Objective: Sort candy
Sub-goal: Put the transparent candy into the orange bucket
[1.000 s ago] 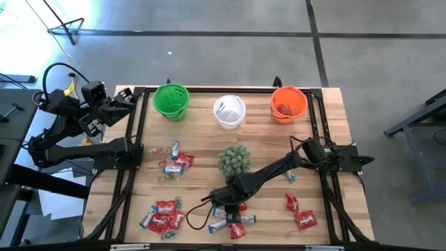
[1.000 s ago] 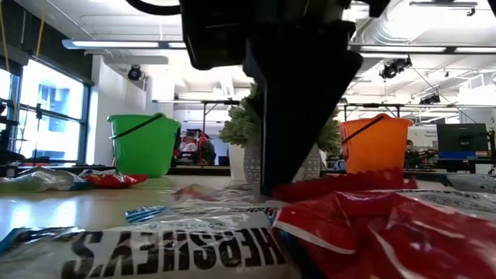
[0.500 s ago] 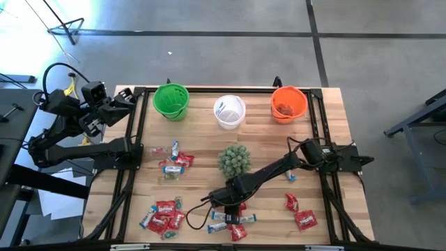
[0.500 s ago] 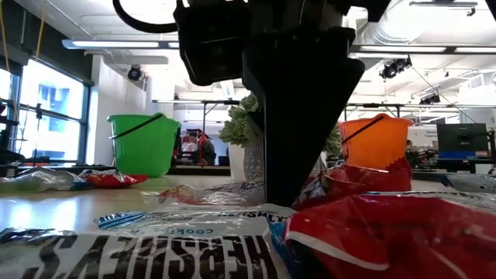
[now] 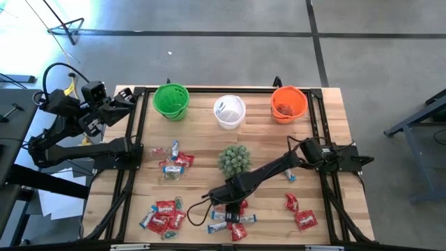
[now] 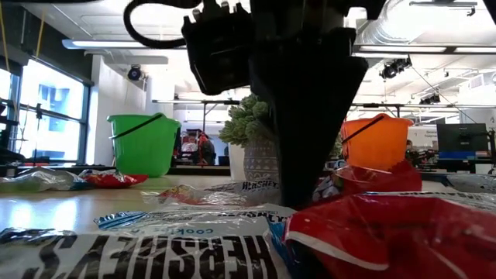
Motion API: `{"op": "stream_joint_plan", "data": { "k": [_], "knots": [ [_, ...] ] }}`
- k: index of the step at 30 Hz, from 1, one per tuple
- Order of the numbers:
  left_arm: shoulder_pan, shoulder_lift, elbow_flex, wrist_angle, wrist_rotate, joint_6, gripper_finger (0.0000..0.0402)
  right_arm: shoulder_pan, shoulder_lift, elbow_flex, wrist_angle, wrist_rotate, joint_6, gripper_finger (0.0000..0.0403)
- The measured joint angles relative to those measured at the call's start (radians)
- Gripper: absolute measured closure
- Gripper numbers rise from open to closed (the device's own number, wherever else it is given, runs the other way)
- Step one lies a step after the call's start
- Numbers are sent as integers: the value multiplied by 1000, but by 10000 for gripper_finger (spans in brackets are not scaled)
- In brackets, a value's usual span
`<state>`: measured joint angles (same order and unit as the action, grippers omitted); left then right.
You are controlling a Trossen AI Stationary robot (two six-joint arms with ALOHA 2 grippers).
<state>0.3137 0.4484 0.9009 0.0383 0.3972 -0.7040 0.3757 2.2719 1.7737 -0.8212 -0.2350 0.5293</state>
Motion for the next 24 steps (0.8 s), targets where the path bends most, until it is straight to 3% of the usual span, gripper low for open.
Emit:
{"op": "stream_joint_plan", "data": {
  "k": [11, 24],
  "knots": [
    [0, 0, 0, 0, -14, 0, 319, -3, -2, 103, -131, 56, -81, 269],
    [0, 0, 0, 0, -19, -19, 319, -3, 1, 106, 9, 71, -195, 269]
  ]
}}
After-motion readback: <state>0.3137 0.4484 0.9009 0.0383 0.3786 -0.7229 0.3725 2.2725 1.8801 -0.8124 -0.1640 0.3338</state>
